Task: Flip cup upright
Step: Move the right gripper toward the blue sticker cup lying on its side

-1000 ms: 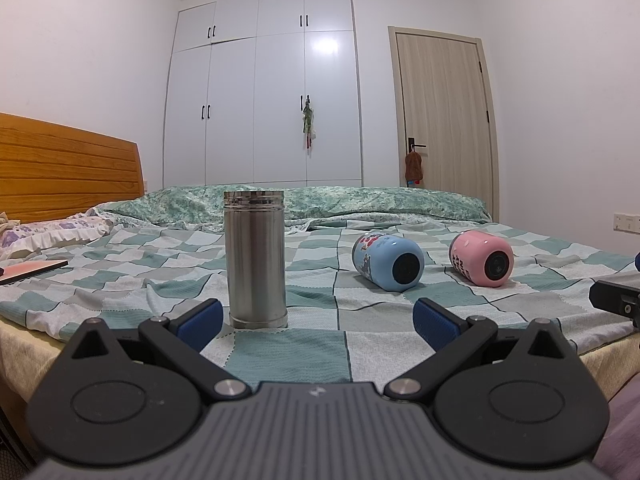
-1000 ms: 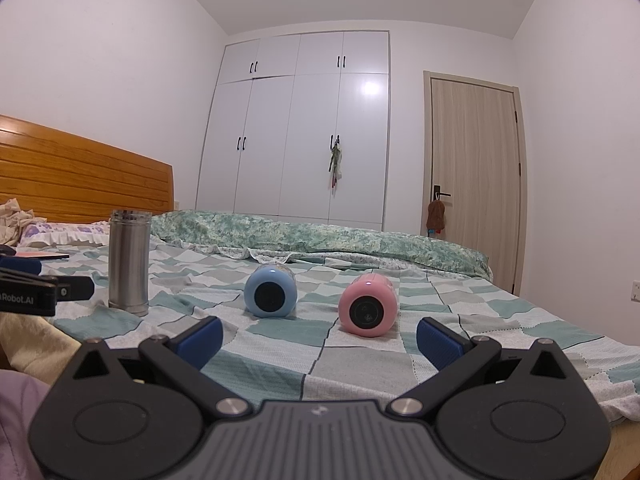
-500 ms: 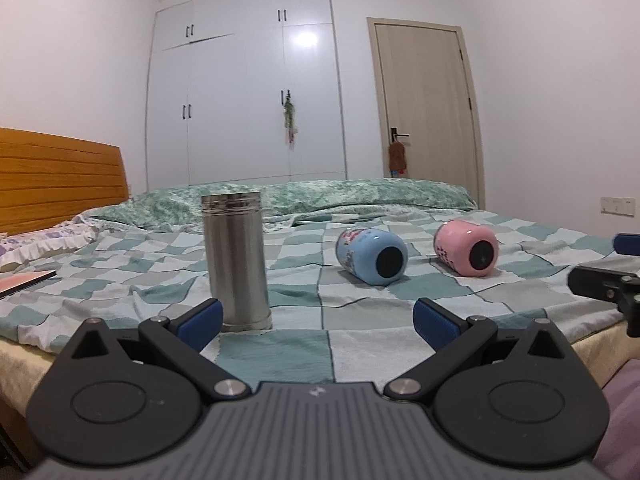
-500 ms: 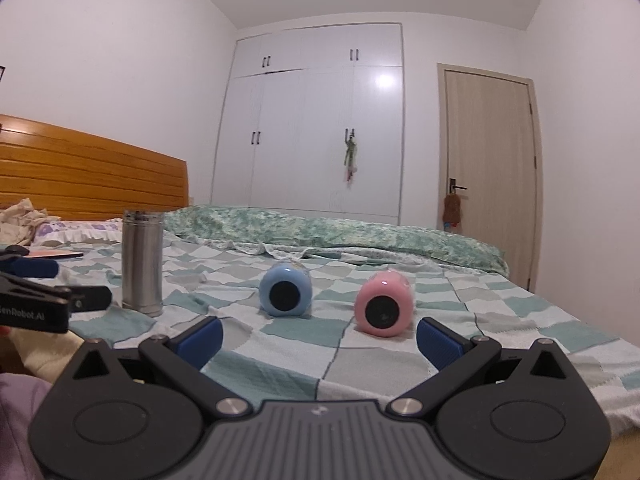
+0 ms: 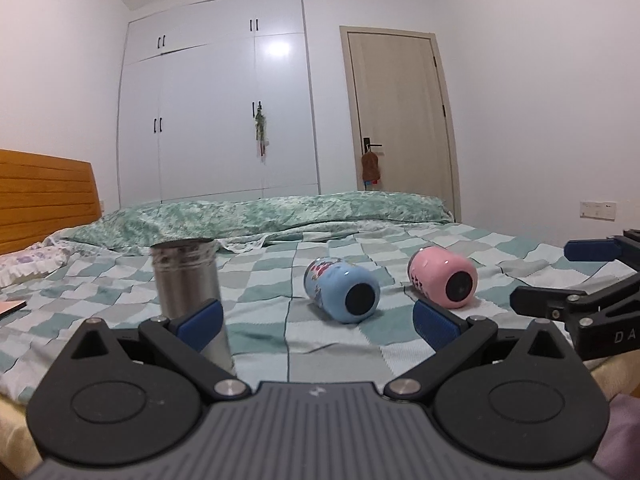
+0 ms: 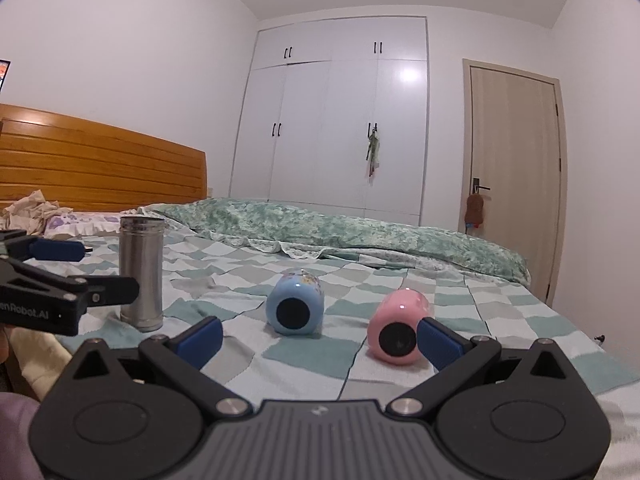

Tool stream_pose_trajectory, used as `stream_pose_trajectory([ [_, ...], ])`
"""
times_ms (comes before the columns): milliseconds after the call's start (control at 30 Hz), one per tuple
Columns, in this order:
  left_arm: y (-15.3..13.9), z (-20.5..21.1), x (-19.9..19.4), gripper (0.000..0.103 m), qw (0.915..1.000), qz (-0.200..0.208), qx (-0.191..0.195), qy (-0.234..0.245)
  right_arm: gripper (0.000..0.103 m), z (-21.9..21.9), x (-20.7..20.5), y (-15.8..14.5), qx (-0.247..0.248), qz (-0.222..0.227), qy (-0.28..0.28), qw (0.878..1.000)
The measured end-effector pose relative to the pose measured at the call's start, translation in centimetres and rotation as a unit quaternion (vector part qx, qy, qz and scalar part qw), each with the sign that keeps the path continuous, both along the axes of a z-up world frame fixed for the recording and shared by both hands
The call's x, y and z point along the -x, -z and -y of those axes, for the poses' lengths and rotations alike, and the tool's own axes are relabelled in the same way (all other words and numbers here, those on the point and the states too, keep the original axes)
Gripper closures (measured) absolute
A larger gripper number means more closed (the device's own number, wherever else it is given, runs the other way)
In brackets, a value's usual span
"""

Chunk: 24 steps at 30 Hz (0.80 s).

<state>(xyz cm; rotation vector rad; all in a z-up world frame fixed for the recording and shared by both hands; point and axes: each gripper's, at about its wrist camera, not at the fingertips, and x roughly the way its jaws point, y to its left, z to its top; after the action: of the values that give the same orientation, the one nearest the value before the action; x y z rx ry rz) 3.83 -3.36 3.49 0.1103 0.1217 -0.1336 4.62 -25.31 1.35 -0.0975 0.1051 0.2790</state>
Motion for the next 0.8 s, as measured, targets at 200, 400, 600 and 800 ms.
stream_pose_trajectory([
  [200, -0.8, 0.8, -2.8, 0.0, 0.9999, -0.006, -0.005, 0.01, 0.0, 0.1, -3.1, -1.3, 0.009, -0.023, -0.012, 1.0],
  [400, -1.2, 1.3, -6.6, 0.0, 0.9994, -0.026, -0.007, 0.023, 0.0, 0.5, -6.6, -2.7, 0.004, -0.043, -0.019, 0.999],
  [600, -1.6, 1.8, -10.6, 0.0, 0.998, -0.039, -0.018, 0.046, 0.0, 0.8, -10.5, -3.9, 0.004, -0.06, -0.017, 0.998],
  [800, -1.5, 2.0, -14.5, 0.0, 0.9959, -0.061, -0.028, 0.061, 0.0, 0.4, -15.0, -4.5, 0.002, -0.091, -0.014, 0.996],
])
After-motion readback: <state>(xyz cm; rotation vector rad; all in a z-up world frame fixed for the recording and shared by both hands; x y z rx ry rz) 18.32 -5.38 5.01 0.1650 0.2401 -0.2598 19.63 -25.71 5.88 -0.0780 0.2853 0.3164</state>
